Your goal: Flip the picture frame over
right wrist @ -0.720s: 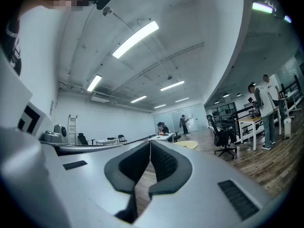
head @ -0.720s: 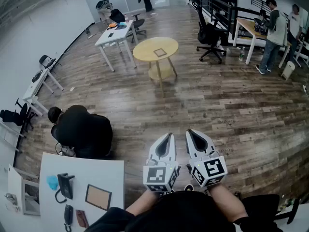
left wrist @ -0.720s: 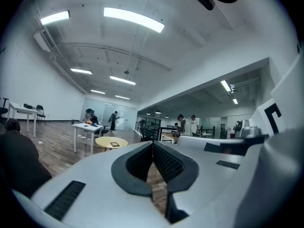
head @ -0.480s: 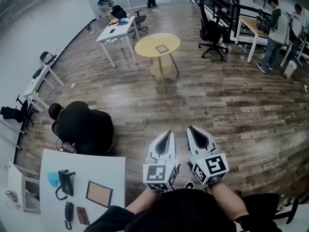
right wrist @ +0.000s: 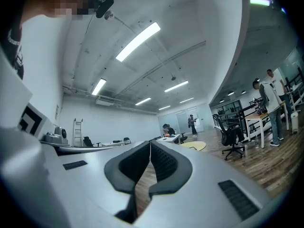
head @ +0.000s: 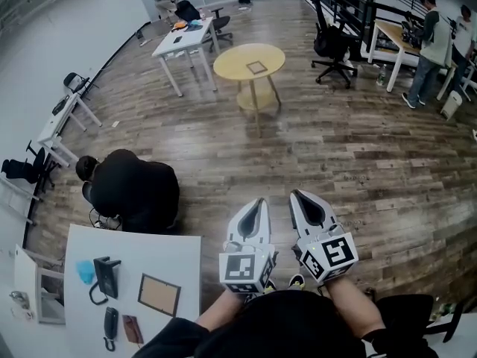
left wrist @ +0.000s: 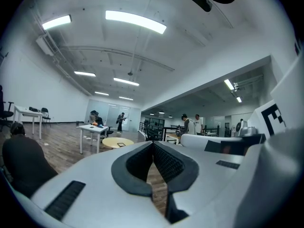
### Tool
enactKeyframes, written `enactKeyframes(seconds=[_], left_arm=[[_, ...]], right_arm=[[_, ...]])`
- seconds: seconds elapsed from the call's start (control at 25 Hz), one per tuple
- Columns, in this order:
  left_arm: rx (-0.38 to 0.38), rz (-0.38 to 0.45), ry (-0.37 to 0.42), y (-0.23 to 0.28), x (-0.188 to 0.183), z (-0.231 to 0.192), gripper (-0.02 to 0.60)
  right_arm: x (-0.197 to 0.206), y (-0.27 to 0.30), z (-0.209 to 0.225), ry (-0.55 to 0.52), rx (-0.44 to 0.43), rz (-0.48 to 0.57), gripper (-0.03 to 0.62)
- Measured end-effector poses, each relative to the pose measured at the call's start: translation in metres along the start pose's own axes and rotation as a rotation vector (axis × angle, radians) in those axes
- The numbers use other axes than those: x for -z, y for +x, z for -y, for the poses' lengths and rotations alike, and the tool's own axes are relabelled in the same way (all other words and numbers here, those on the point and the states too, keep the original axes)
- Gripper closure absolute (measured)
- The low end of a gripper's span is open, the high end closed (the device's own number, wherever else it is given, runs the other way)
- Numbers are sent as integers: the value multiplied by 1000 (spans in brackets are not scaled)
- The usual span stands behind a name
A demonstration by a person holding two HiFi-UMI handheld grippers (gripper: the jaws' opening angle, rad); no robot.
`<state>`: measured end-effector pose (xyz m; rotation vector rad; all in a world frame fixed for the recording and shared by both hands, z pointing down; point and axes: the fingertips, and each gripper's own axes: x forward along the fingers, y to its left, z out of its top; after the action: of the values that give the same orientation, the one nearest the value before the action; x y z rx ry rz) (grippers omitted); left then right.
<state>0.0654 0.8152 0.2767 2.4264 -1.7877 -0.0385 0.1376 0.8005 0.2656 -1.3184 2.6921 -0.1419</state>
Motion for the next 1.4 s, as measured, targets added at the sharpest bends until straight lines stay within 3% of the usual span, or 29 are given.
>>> enactKeyframes(seconds=[0.36,0.68,1.0,1.16,1.4], left_arm=[[-15,8,-33,-17,9,-43,560],[-23,-8,-43,7,16,-53,560],[-29,-7,-6,99,8,-57,560],[-43,-7,30,152,3,-60,560],[-81,-12,47,213,2,-67,560]], right_arm=[[14,13,-25,-17,11,-5,576],[21,38,-7,-4,13,-16,576],[18,99,65,-5,-2,-6,576],[10,129,112,-54,12,3,576],[3,156,182,-38,44,22,576]])
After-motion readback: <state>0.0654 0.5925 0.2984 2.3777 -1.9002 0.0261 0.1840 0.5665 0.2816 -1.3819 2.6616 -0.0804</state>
